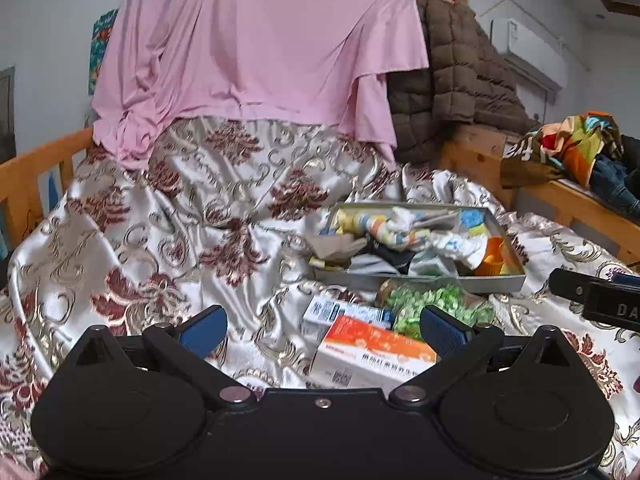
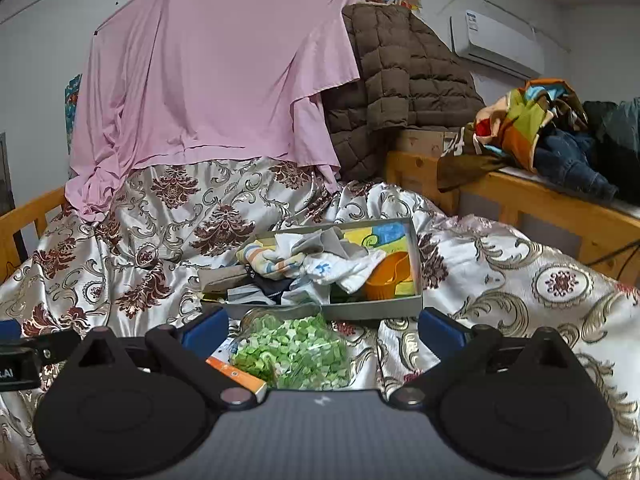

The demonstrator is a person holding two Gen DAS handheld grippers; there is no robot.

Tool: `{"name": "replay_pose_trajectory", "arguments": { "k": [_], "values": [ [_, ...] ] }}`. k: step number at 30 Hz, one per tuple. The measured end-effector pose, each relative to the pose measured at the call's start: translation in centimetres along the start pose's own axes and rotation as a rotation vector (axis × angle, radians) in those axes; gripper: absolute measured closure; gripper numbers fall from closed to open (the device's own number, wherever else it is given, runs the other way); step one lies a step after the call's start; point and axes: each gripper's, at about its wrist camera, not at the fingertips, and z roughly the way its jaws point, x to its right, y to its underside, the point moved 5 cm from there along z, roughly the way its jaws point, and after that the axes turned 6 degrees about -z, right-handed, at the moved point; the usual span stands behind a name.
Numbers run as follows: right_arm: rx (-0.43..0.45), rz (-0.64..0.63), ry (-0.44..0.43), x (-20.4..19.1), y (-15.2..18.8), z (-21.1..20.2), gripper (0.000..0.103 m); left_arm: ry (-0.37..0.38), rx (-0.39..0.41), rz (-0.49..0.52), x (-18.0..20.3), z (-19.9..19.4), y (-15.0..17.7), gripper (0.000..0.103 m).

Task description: Organize soft objects

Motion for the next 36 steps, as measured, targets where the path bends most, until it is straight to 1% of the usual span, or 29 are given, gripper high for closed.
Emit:
{"name": "replay_pose_trajectory", "arguments": {
  "k": [4,10,15,17,22,36],
  "values": [
    [-0.009,0.005,0.015,0.0,0.4,-0.3,0.000,-0.015,-0.006,-0.009,-0.2,-0.2,0.4,0.001],
    [-0.019,-0.021,0.047,-0.7,1.1,-0.7,0.000,-0.038,-0.011,0.017,0.1,-0.4,1.0,0.001],
    [-0.011,-0.019,0.066,-1.0,1.5,-1.3,0.000,-0.064,0.027,0.018,0.2,-1.1,1.5,0.001],
    [-0.017,-0.020,0.073,-1.1,1.6,-1.3,0.000,-0.079,0.031,0.013,0.1,-1.2,1.7,0.001],
    [-0.030,-0.043,0.068,-1.6,1.9,-1.3,0.000,-0.099,0.015,0.017,0.1,-1.0,2.0,0.001],
    [-0.088,-0.065,0.036,-2.3,2.5,-0.5,0.000,-0.111,-0.001,0.011,-0.2,-0.6,2.1,0.001]
  ]
}}
